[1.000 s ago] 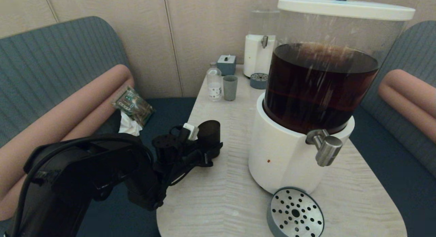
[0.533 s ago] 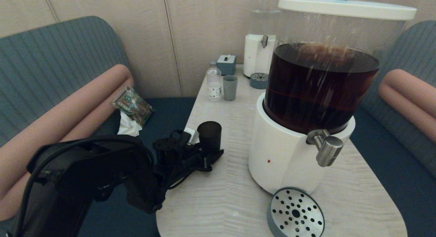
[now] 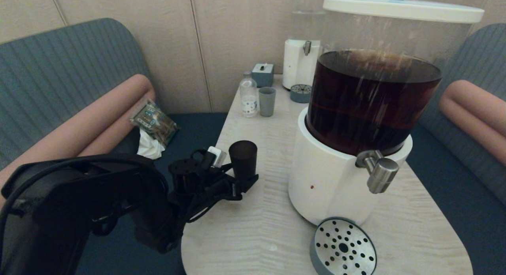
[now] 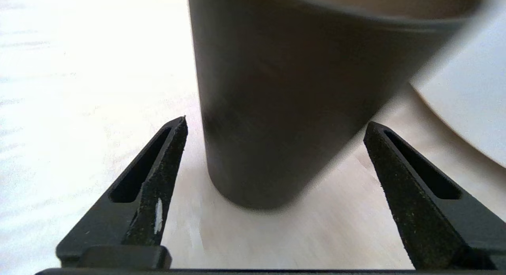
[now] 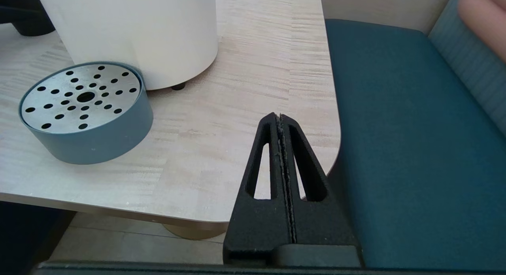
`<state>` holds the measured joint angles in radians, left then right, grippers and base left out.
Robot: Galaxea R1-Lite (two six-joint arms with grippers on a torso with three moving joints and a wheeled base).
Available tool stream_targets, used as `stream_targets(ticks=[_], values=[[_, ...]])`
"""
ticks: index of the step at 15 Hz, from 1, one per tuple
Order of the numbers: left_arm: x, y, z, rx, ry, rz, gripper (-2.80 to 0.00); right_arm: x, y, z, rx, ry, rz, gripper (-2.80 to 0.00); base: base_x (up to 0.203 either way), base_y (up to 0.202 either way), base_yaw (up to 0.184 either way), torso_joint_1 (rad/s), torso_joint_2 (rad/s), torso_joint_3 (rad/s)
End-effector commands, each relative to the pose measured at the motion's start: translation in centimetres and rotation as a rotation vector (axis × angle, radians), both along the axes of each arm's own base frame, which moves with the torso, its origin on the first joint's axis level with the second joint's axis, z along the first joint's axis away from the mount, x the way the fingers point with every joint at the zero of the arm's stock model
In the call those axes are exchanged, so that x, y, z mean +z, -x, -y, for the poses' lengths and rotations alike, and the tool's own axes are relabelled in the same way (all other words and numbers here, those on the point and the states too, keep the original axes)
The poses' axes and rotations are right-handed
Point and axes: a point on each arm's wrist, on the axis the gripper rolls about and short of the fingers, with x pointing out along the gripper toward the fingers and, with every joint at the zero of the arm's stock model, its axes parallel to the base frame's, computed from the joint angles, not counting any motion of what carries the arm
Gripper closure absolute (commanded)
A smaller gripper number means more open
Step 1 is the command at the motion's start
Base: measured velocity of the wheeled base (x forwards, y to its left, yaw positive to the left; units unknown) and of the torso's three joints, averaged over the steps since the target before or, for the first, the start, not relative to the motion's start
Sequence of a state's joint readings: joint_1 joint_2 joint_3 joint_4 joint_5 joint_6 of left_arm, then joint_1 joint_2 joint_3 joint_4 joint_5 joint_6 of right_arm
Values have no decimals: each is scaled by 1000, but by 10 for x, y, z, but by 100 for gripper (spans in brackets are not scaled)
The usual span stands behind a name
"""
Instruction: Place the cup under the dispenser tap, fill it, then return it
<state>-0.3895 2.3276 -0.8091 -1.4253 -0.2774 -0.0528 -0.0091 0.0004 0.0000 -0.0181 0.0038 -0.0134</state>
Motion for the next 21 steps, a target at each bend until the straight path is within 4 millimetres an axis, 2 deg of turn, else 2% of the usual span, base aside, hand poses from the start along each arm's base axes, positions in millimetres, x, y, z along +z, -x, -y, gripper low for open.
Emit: stream_targets(ticks=[1, 10, 13, 14, 16, 21], values=[[16, 14, -5, -4, 4, 13, -280, -2, 0, 0, 1, 0, -4, 0, 0, 0, 0, 0, 0, 0], [59, 104, -41, -42, -34, -6, -280, -2, 0, 0, 1, 0, -4, 0, 0, 0, 0, 0, 0, 0], [90, 128, -51, -43, 3, 89, -280, -2, 0, 0, 1, 0, -4, 0, 0, 0, 0, 0, 0, 0], [101, 138, -55, -42, 18, 125, 0, -2, 0, 0, 1, 0, -4, 0, 0, 0, 0, 0, 0, 0], [119, 157, -63, -37, 46, 185, 0, -2, 0, 0, 1, 0, -4, 0, 0, 0, 0, 0, 0, 0], [143, 202, -83, 13, 92, 287, 0, -2, 0, 0, 1, 0, -4, 0, 0, 0, 0, 0, 0, 0]])
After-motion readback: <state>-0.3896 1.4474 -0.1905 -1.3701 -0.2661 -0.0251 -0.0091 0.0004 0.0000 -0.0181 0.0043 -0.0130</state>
